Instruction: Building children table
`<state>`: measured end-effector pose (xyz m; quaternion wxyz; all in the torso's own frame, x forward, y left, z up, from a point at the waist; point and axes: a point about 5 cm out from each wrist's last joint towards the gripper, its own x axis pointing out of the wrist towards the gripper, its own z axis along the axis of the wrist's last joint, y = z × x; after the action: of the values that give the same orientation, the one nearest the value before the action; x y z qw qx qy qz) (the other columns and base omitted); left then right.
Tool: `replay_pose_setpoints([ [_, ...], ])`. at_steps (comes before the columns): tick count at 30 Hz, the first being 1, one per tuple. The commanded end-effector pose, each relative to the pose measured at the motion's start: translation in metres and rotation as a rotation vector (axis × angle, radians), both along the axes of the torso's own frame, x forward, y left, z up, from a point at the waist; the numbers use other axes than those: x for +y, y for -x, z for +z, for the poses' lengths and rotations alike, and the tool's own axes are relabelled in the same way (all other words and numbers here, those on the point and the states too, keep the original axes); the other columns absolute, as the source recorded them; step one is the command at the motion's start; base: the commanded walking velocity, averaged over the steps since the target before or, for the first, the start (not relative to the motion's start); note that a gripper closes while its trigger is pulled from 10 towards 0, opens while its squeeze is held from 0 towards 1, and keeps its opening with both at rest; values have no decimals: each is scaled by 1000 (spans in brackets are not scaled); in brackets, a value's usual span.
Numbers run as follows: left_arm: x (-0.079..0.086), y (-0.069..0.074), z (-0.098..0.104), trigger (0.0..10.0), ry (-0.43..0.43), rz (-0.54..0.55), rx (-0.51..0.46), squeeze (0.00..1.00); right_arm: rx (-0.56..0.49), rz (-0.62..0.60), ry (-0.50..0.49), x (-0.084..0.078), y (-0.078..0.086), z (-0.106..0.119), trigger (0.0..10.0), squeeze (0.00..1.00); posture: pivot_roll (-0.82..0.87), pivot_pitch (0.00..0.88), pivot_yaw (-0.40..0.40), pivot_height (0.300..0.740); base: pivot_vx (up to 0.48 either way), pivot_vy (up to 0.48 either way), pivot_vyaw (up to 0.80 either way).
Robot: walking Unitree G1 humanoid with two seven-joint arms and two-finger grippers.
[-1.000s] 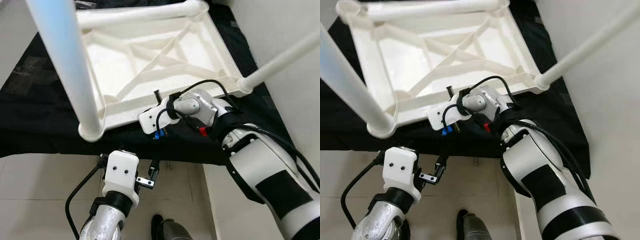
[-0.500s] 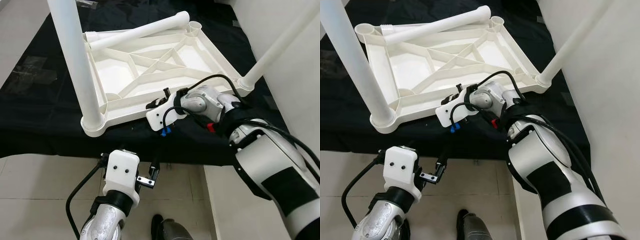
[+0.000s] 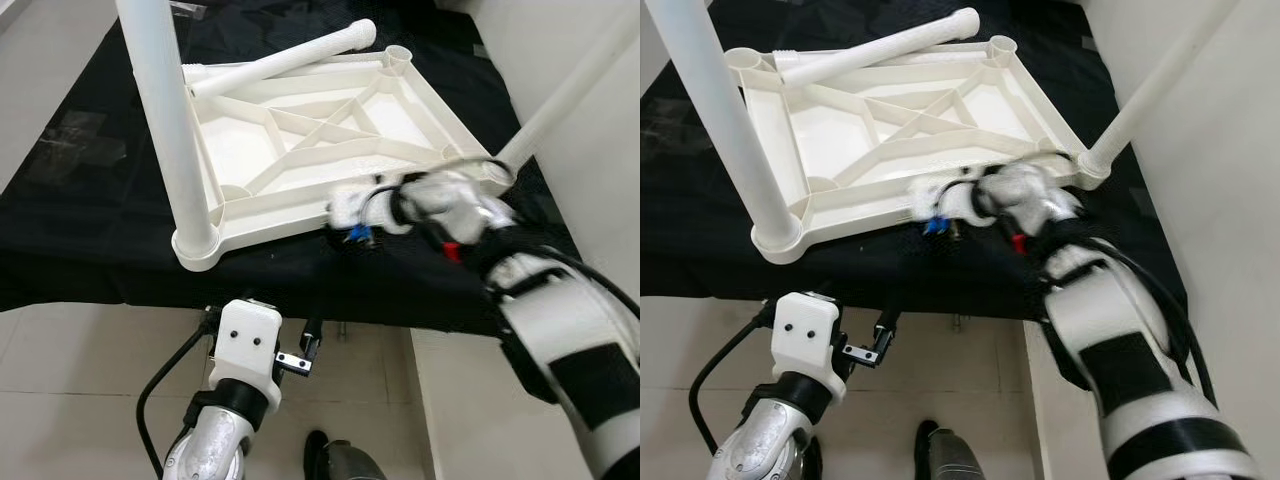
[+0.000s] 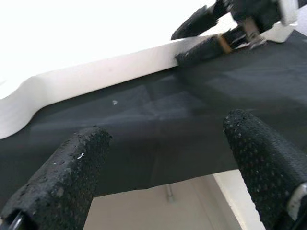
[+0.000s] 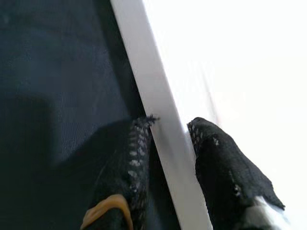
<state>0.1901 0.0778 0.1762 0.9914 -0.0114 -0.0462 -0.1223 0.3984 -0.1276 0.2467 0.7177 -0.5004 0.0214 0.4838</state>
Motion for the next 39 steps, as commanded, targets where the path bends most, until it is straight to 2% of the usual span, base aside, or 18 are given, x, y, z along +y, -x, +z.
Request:
replay_pose_setpoints([
  [1,-7,3,-5,10000,20,-30,24,0,118,-11,-42,-13,5,-16,10000,0,29,226,-154,740,0,0,0],
  [2,-7,3,-5,10000,20,-30,24,0,118,-11,-42,-13,5,-16,10000,0,29,226,-154,740,0,0,0],
  [5,-4,0,-9,10000,-1,-35,28,0,264,-38,-368,-28,11,-27,10000,0,47,191,-137,740,0,0,0],
  [7,-4,0,-9,10000,-1,-35,28,0,264,-38,-368,-28,11,-27,10000,0,47,191,-137,740,0,0,0],
  [8,-3,0,-10,10000,-5,-34,29,0,281,-53,-453,-29,12,-28,10000,0,47,189,-136,740,0,0,0],
  [9,-2,-1,-11,10000,-11,-33,30,0,268,-97,-556,-29,10,-28,10000,0,48,184,-133,740,0,0,0],
  [10,-2,-1,-11,10000,-11,-33,30,0,268,-97,-556,-29,10,-28,10000,0,48,184,-133,740,0,0,0],
  [12,1,-3,-13,10000,-19,-31,33,0,179,-211,-783,-23,11,-32,10000,0,43,165,-122,740,0,0,0],
  [13,1,-3,-13,10000,-19,-31,33,0,179,-211,-783,-23,11,-32,10000,0,43,165,-122,740,0,0,0],
  [14,2,-4,-14,10000,-22,-33,35,0,123,-264,-872,-21,15,-36,10000,0,43,158,-119,740,0,0,0],
  [16,2,-4,-14,10000,-22,-33,35,0,123,-264,-872,-21,15,-36,10000,0,43,158,-119,740,0,0,0],
  [18,3,-4,-14,10000,-23,-35,35,0,80,-316,-945,-20,21,-40,10000,0,42,157,-119,740,0,0,0],
  [23,5,-3,-19,10000,-27,-44,64,0,-43,-453,-1078,-16,48,-61,10000,0,47,131,-117,740,0,0,0],
  [25,8,0,-24,10000,-27,-35,91,0,-108,-550,-1102,-11,81,-86,10000,0,51,115,-109,740,0,0,0],
  [28,8,0,-25,10000,-27,-33,93,0,-113,-566,-1104,-11,86,-88,10000,0,51,115,-109,740,0,0,0],
  [30,11,-2,-29,10000,-37,-22,106,0,-102,-643,-1092,-8,104,-100,10000,0,50,107,-95,740,0,0,-259],
  [35,15,-6,-31,10000,-36,-16,112,0,-95,-708,-1072,-3,121,-107,10000,0,45,99,-83,740,0,0,-311],
  [39,19,-10,-36,10000,-32,-12,128,0,-102,-817,-1037,-4,124,-115,10000,0,46,87,-71,740,0,0,0],
])
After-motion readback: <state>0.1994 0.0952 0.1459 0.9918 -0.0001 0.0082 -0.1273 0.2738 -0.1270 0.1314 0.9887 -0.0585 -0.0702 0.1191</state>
